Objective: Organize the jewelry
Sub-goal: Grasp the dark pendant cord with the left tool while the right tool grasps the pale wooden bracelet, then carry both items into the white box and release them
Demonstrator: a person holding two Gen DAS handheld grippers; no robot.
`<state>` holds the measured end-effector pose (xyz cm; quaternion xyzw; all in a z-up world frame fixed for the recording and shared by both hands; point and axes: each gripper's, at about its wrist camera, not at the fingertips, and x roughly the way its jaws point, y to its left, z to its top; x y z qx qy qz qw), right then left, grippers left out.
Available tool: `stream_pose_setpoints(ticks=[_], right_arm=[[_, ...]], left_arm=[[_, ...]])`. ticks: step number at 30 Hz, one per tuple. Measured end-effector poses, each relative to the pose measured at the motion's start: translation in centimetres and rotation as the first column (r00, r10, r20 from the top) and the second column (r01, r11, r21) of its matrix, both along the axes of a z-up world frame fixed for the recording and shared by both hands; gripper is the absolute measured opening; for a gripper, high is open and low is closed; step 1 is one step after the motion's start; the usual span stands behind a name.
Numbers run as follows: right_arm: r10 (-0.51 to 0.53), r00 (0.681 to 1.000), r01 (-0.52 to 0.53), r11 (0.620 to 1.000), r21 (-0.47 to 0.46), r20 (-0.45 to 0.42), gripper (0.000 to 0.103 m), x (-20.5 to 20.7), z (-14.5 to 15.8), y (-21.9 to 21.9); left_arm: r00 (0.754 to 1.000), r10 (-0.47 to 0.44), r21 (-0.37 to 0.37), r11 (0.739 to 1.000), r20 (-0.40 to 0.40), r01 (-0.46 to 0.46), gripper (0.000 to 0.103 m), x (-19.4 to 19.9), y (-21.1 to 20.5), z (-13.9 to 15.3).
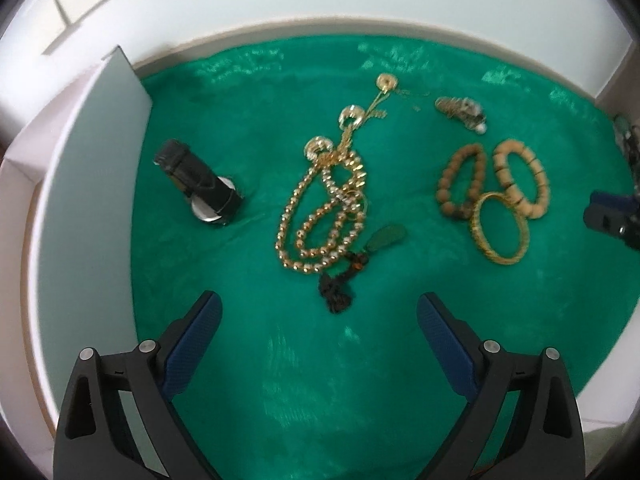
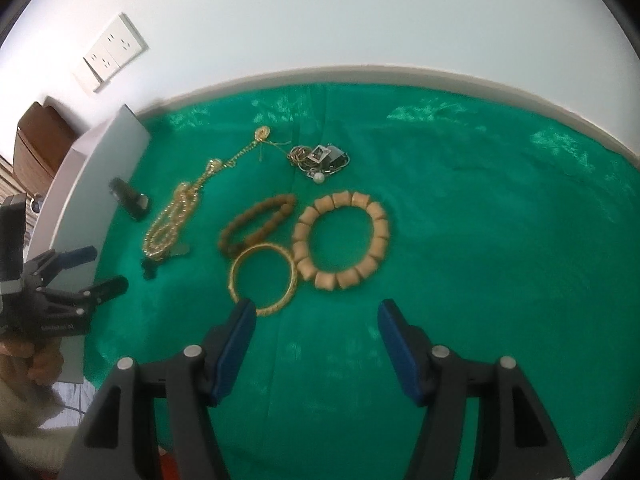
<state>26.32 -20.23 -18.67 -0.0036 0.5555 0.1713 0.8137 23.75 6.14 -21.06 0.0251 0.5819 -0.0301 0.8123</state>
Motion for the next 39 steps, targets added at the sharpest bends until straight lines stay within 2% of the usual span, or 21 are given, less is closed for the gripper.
stream_pose_setpoints(ticks=[2, 7, 9, 13, 15, 17, 19, 21, 22, 30, 34, 39], right_arm=[[0.020, 0.999, -0.020, 1.000, 0.009, -0.040, 0.064, 1.3, -1.0, 0.9], [0.040, 0.993, -0.038, 0.999, 0.019, -0.112, 0.045, 4.2, -3.1, 3.4], [0.045, 0.989, -0.046, 0.999, 0.000, -0.142, 0.035, 5.6, -4.2, 4.3], [0.050, 0.984, -0.062, 0.996, -0.069, -0.173, 0.031, 6.8, -6.1, 6.0], [0.052, 0.987, -0.069, 0.992, -0.108, -0.152, 0.028, 7.0, -6.0, 6.8], [0.044, 0.989, -0.063, 0.989, -0.134, -0.139, 0.016, 7.2, -6.1, 7.1], [0.044, 0.990, -0.064, 0.987, -0.146, -0.134, 0.015, 7.1, -6.0, 7.2], [0.037, 0.989, -0.056, 0.989, -0.134, -0.140, 0.015, 6.9, -5.8, 6.8], [0.029, 0.990, -0.045, 0.992, -0.116, -0.141, 0.015, 6.7, -5.6, 6.4], [-0.025, 0.994, 0.030, 0.999, 0.043, -0.104, 0.015, 5.4, -0.8, 2.1], [-0.045, 0.993, 0.060, 0.988, 0.144, -0.106, 0.015, 4.7, 1.3, -0.9], [-0.026, 0.997, 0.041, 0.979, 0.198, -0.076, 0.015, 3.1, 3.7, -0.4]], left_arm=[[0.999, 0.004, 0.011, 1.000, -0.034, -0.004, 0.091, 0.8, -0.1, -1.1], [0.997, 0.013, 0.029, 1.000, -0.073, -0.011, 0.079, 1.7, -0.5, -2.7], [0.997, 0.015, 0.030, 0.999, -0.082, -0.013, 0.074, 1.9, -0.8, -3.0], [0.995, 0.022, 0.034, 0.999, -0.094, -0.019, 0.069, 2.3, -1.2, -3.5], [0.995, 0.027, 0.021, 0.999, -0.091, -0.026, 0.067, 2.5, -1.2, -3.7], [0.995, 0.037, -0.002, 0.999, -0.089, -0.037, 0.059, 2.9, -1.1, -3.8], [0.995, 0.046, -0.004, 0.999, -0.088, -0.046, 0.028, 3.2, -0.9, -3.6], [0.994, 0.056, -0.017, 0.998, -0.096, -0.058, 0.017, 3.6, -0.5, -3.6], [0.993, 0.060, -0.030, 0.998, -0.100, -0.064, 0.007, 3.6, -0.3, -3.7], [0.987, 0.122, -0.171, 0.975, -0.105, -0.139, 0.005, 1.7, 2.5, -2.2], [0.986, 0.147, -0.227, 0.960, -0.079, -0.161, 0.005, 0.8, 2.9, 0.2], [0.988, 0.155, -0.282, 0.948, -0.006, -0.151, 0.005, -0.6, 2.6, 4.7]])
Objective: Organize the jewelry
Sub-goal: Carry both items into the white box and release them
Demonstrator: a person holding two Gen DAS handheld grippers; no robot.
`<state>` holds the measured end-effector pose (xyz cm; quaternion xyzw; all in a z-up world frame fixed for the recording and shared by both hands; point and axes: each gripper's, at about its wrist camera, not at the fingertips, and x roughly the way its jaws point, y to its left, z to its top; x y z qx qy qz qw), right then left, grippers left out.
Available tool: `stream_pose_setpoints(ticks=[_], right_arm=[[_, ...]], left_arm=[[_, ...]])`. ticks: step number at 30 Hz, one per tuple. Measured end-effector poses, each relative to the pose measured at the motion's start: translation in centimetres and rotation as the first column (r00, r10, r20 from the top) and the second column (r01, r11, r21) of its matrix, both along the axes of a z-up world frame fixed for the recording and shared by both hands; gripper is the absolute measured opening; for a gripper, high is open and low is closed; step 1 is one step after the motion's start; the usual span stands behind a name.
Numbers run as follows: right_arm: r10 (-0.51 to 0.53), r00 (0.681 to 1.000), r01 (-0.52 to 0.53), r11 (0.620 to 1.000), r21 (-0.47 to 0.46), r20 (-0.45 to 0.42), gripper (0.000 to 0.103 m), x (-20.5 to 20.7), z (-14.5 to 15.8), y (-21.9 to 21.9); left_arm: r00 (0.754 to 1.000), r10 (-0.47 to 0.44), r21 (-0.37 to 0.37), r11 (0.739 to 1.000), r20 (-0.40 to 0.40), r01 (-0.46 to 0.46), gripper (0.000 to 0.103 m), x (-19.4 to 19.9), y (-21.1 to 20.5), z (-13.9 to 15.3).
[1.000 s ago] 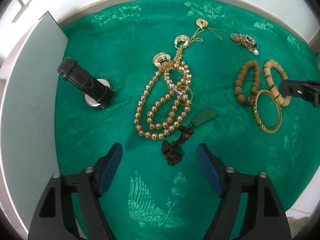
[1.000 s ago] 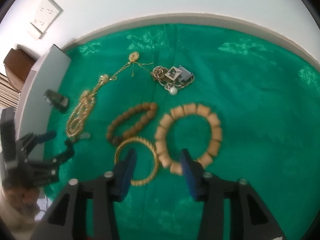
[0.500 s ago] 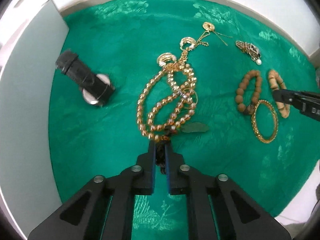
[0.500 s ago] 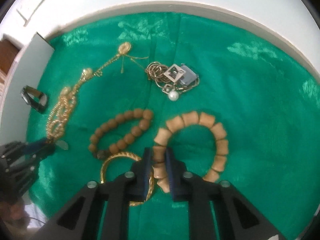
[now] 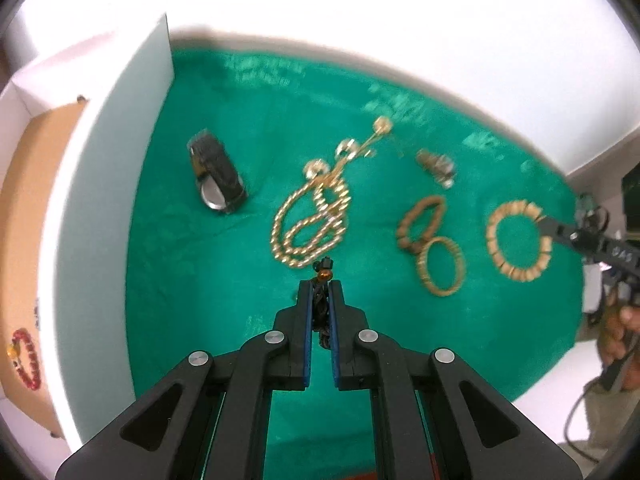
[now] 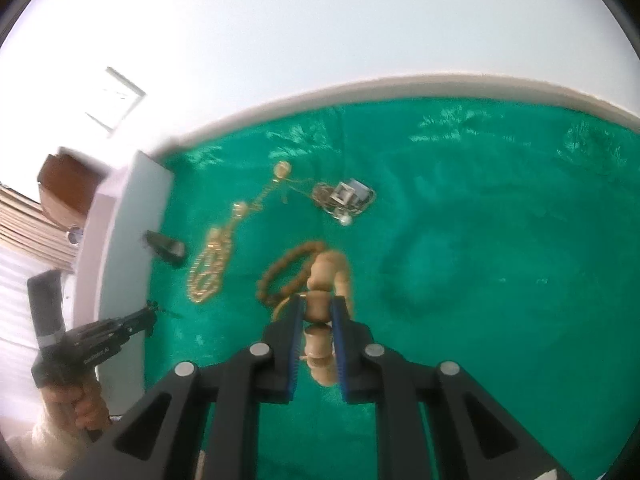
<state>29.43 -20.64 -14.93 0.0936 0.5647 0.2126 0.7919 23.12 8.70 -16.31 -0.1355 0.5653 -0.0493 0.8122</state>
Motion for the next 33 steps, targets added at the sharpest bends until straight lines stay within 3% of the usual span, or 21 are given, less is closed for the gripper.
stream_pose_setpoints(ticks=[9, 15, 19, 24, 30, 33], right_arm=[[0.104, 0.993, -0.108, 0.991, 0.076, 0.063, 0.015, -3.1, 4.5, 3.8], [0.246, 0.963, -0.258, 0.959, 0.115, 0.111, 0.015, -4.6, 7.5, 9.6], [0.355, 0.921, -0.378, 0.913, 0.150, 0.159, 0.015, -5.6, 9.8, 15.2], [0.504, 0.839, -0.538, 0.825, 0.175, 0.203, 0.015, -6.8, 11.6, 23.4], [0.659, 0.723, -0.689, 0.710, 0.145, 0.207, 0.015, -8.5, 10.7, 32.5], [0.706, 0.676, -0.733, 0.674, 0.092, 0.209, 0.015, -9.4, 9.4, 36.1]], left_arm=[[0.996, 0.061, 0.022, 0.998, 0.065, -0.063, 0.005, -5.0, 2.3, 5.9], [0.979, 0.184, 0.065, 0.980, 0.086, -0.190, 0.005, -9.4, 6.5, 8.6], [0.946, 0.303, 0.094, 0.945, 0.113, -0.313, 0.005, -12.3, 10.7, 10.1], [0.893, 0.434, 0.107, 0.888, 0.121, -0.447, 0.005, -14.8, 16.2, 10.4], [0.833, 0.546, 0.123, 0.824, 0.090, -0.553, 0.005, -17.0, 21.1, 8.5], [0.814, 0.578, 0.133, 0.803, 0.057, -0.580, 0.005, -17.5, 22.2, 6.7]])
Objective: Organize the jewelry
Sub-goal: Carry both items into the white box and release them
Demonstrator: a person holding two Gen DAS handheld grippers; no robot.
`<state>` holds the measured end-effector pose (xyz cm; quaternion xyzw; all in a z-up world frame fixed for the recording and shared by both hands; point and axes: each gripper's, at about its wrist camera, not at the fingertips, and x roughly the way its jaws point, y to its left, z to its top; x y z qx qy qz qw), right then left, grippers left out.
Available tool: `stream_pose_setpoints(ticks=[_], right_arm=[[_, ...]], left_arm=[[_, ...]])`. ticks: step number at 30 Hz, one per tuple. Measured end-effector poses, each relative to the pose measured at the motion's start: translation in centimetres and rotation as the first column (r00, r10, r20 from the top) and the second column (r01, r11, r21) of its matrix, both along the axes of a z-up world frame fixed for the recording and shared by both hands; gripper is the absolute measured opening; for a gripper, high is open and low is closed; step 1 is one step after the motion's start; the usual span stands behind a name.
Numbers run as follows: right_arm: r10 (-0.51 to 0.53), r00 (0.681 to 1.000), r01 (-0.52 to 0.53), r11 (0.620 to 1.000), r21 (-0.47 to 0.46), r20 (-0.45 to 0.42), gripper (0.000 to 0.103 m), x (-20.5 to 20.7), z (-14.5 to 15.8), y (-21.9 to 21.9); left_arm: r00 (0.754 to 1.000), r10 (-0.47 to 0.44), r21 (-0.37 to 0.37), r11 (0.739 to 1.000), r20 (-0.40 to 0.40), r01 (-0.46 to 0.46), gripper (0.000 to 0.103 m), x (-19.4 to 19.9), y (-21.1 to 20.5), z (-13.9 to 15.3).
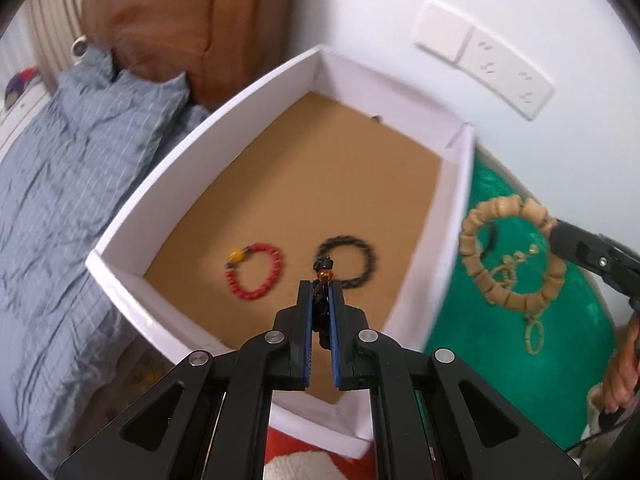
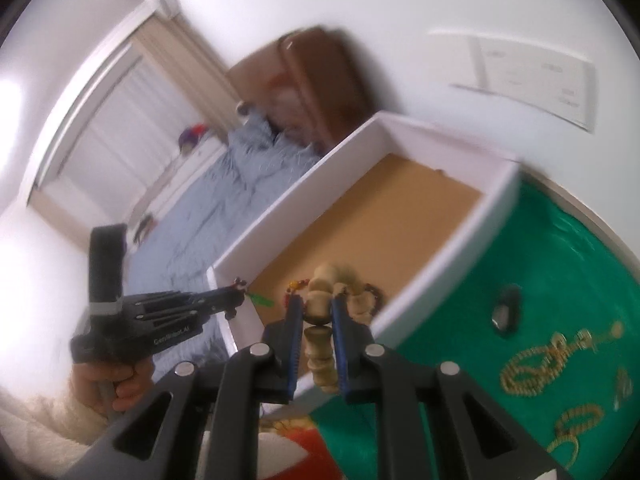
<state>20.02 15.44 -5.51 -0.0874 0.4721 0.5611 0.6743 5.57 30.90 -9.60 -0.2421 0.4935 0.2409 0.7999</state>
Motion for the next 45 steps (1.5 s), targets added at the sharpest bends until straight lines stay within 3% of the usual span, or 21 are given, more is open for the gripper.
stream_pose_setpoints(ticks=[6, 15, 20, 23, 25, 26, 28, 31, 35, 39, 42, 45], right_arm=[[0.074, 0.994, -0.067, 0.994, -0.083, 0.081, 0.015, -0.4, -3.5, 6.1], [0.120, 0.961, -0.062, 0.971, -0.230, 0.248, 0.015, 1.7, -7.7, 11.8], [0.146, 0.946, -0.057, 0.954, -0.294, 0.289, 0.015, 2.3, -10.6, 14.3], [0.129, 0.956, -0.058, 0.964, -0.260, 0.265, 0.016, 2.3, -10.9, 14.9], [0.102, 0.972, -0.056, 0.975, -0.215, 0.212, 0.033, 2.6, -10.5, 15.2], [0.085, 0.977, -0.046, 0.980, -0.195, 0.197, 0.051, 2.6, -10.1, 15.0], [0.046, 0.983, -0.022, 0.991, -0.132, 0.177, 0.055, 2.6, -8.3, 14.4], [0.009, 0.980, 0.006, 0.997, -0.079, 0.199, 0.061, 2.4, -5.0, 12.4], [-0.018, 0.956, 0.026, 0.999, -0.024, 0.292, 0.067, 1.2, -0.5, 8.5], [-0.081, 0.920, 0.073, 0.997, 0.036, 0.383, 0.067, -0.4, 2.9, 1.9], [-0.143, 0.899, 0.126, 0.990, 0.067, 0.414, 0.067, -1.1, 4.0, -3.3], [-0.236, 0.850, 0.232, 0.970, 0.068, 0.471, 0.067, -1.8, 4.1, -10.5]], left_arm=[[0.999, 0.038, -0.029, 0.999, -0.031, -0.039, 0.005, -0.9, 0.9, -2.3], [0.998, 0.030, -0.056, 0.998, -0.060, -0.033, 0.005, 1.0, 1.1, -5.8], [0.995, 0.036, -0.050, 0.998, -0.088, -0.041, 0.006, 1.7, 1.4, -7.8], [0.995, 0.042, -0.064, 0.997, -0.096, -0.048, 0.007, 1.9, 1.8, -8.7], [0.993, 0.058, -0.070, 0.995, -0.103, -0.066, 0.016, 1.9, 2.2, -9.0], [0.992, 0.070, -0.066, 0.995, -0.106, -0.078, 0.024, 1.7, 2.4, -9.0], [0.991, 0.089, -0.042, 0.995, -0.095, -0.094, 0.063, 1.4, 2.5, -8.6], [0.993, 0.111, 0.015, 0.994, -0.049, -0.111, 0.081, 0.7, 2.2, -6.8], [0.995, 0.097, 0.059, 0.993, 0.028, -0.099, 0.091, 0.7, 0.6, -4.0], [0.990, -0.002, 0.122, 0.992, 0.138, -0.015, 0.093, 1.6, -2.7, -0.8], [0.972, -0.105, 0.172, 0.983, 0.210, 0.069, 0.096, 2.5, -6.1, 1.6], [0.944, -0.225, 0.174, 0.967, 0.243, 0.186, 0.096, 4.1, -9.5, 3.0]])
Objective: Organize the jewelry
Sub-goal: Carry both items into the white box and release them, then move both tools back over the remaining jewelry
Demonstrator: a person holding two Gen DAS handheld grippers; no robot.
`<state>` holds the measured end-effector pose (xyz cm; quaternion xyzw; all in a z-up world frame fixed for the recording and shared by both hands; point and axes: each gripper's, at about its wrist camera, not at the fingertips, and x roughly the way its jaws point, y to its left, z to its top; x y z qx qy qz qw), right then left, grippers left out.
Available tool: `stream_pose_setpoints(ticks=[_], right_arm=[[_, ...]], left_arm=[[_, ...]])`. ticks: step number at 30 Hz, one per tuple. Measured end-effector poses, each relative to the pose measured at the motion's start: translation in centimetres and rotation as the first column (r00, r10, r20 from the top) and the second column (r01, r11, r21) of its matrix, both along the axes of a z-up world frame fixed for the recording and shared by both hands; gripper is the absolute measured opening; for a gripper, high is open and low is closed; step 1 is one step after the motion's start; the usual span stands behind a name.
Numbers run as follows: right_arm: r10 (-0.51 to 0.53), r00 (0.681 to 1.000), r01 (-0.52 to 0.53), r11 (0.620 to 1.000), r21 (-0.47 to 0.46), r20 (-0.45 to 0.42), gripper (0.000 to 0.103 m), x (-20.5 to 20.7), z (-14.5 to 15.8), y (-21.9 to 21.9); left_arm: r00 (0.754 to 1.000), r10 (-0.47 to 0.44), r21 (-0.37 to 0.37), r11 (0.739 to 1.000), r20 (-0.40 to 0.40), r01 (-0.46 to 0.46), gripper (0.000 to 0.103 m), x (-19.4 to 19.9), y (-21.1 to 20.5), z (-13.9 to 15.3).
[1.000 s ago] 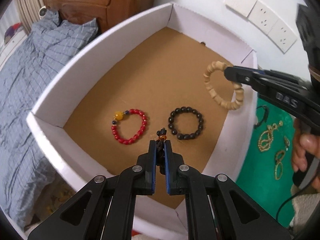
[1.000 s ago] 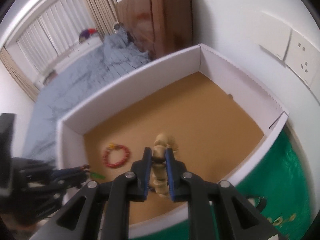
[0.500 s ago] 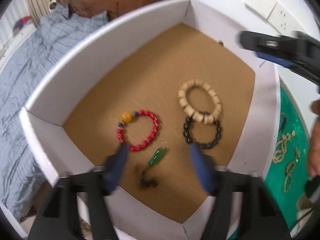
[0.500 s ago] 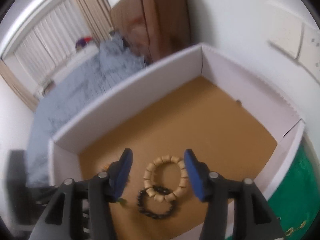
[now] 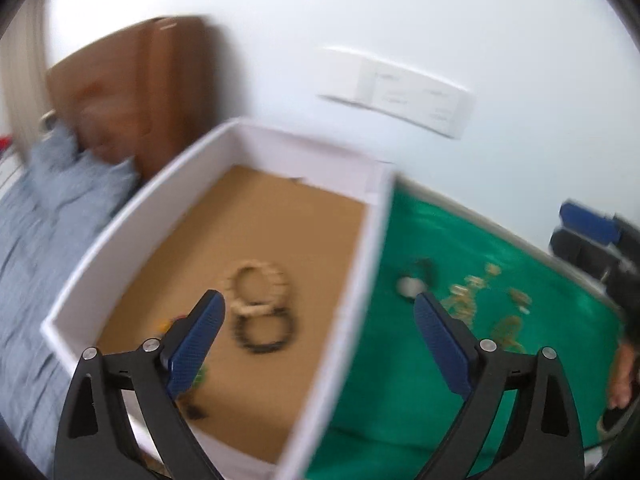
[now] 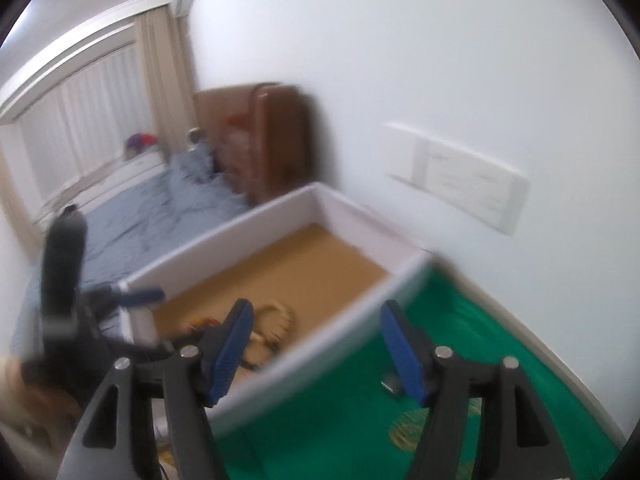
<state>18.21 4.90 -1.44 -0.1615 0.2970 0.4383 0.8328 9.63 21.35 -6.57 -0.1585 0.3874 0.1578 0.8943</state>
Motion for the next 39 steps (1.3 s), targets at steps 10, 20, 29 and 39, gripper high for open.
stream_pose_setpoints(ticks=[10, 20, 29, 39], right_arm=[[-0.492, 0.871, 0.482, 0.856, -0.187, -0.007, 0.067, -1.3, -6.0, -19.8], [-0.539, 0.840, 0.523, 0.836, -0.166, -0.064, 0.067, -3.1, -6.9, -22.0], [-0.526, 0.837, 0.499, 0.846, -0.188, -0.147, 0.067, -2.6, -8.8, -22.0], [-0.495, 0.840, 0.458, 0.866, -0.202, -0.220, 0.067, -1.9, -10.5, -20.4]], left_arm=[[0.917, -0.363, -0.038, 0.932, -0.163, 0.362, 0.097, 4.5, -10.7, -3.8], [0.876, -0.451, -0.075, 0.892, -0.173, 0.445, 0.097, 4.7, -14.8, -4.3], [0.885, -0.419, -0.060, 0.908, -0.206, 0.416, 0.097, 4.7, -14.4, -5.3], [0.894, -0.376, -0.060, 0.926, -0.242, 0.373, 0.097, 5.1, -12.8, -6.4]])
